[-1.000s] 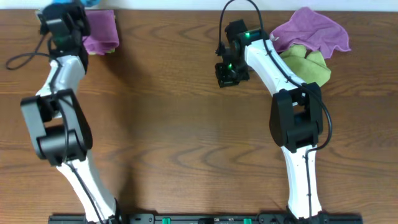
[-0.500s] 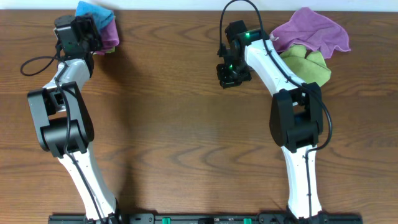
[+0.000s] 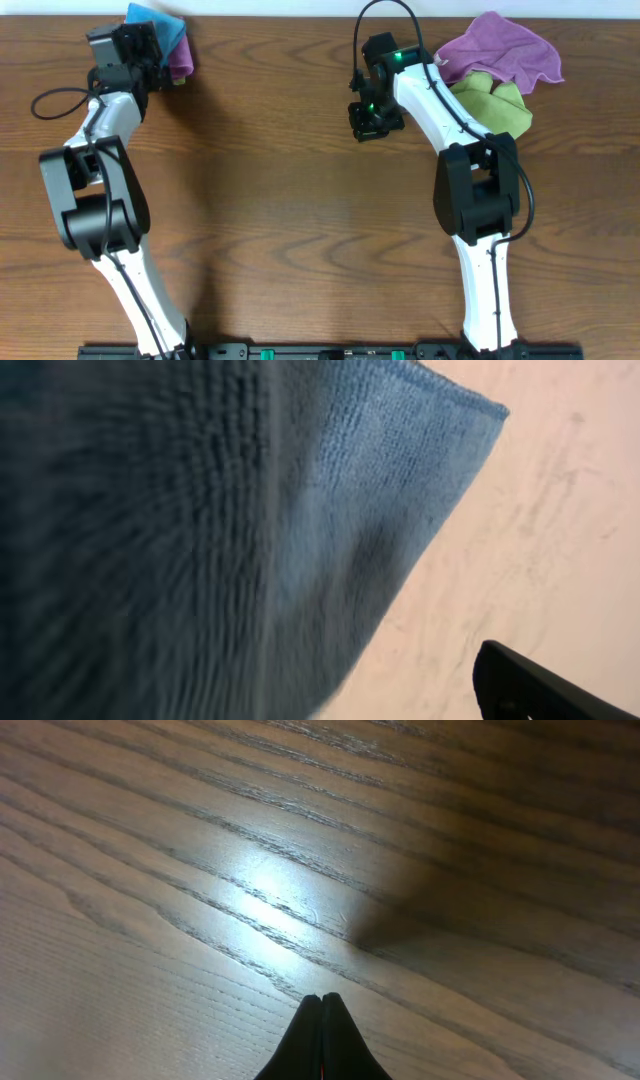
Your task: Fold the cloth
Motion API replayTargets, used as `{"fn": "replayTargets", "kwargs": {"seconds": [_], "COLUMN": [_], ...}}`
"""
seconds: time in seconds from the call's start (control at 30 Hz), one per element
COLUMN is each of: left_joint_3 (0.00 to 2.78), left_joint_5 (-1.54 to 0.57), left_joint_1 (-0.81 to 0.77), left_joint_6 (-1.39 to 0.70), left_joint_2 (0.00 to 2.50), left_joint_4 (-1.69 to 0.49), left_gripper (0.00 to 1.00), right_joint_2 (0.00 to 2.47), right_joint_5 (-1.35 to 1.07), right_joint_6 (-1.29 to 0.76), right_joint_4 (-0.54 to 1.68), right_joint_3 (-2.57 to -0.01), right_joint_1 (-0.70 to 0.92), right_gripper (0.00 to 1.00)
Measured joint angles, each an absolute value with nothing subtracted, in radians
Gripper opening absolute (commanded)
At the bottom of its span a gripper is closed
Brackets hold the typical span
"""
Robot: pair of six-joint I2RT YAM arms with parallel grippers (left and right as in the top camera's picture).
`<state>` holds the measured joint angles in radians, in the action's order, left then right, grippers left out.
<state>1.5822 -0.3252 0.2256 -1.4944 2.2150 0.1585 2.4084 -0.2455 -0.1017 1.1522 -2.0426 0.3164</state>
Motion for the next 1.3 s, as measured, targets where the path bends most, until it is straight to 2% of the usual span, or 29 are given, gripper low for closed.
{"fn": "replayTargets", "kwargs": {"seconds": [0.33, 0.5, 0.7, 0.8, 0.9, 0.93, 0.97, 1.0, 1.2, 1.3], "left_joint_3": [1.583, 1.583, 1.583, 1.583, 1.583, 1.583, 1.583, 1.583, 1.583, 1.562], "left_joint_5": [-0.263, -0.257, -0.259, -0.23, -0.197, -0.191, -0.183, -0.176, -0.123, -0.092], "left_joint_1": [0.229, 0.238, 0.214, 0.154, 0.083, 0.06, 0.041, 0.033, 0.025, 0.024], "left_joint_6": [-1.406, -1.35, -1.037, -0.808, -0.621, -0.559, -0.494, -0.446, -0.264, -0.227], "left_joint_2": [1.958, 1.907, 1.801, 1.69, 1.576, 1.534, 1.487, 1.445, 1.189, 1.031], "left_joint_4": [-0.231, -0.434, -0.482, -0.515, -0.594, -0.63, -0.676, -0.727, -0.998, -1.07], "left_gripper": [0.95, 0.95, 0.95, 0.95, 0.96, 0.95, 0.95, 0.96, 0.96, 0.95], "right_joint_2": [2.408, 2.407, 2.338, 2.216, 2.059, 1.982, 1.92, 1.853, 1.576, 1.434], "right_joint_5": [-0.242, -0.242, -0.231, -0.177, -0.093, -0.061, -0.034, -0.012, 0.076, 0.102], "right_joint_6": [-0.102, -0.089, -0.045, -0.038, -0.032, -0.025, -0.027, -0.028, -0.043, -0.06], "right_joint_4": [1.159, 1.193, 1.236, 1.257, 1.3, 1.329, 1.353, 1.383, 1.542, 1.545], "right_joint_3": [-2.043, -2.043, -2.043, -2.043, -2.043, -2.045, -2.049, -2.053, -2.053, -1.998], "right_joint_1": [0.317, 0.327, 0.34, 0.34, 0.34, 0.34, 0.34, 0.34, 0.34, 0.34], "right_gripper": [0.01, 0.01, 0.03, 0.28, 0.46, 0.56, 0.84, 0.99, 0.99, 0.99]}}
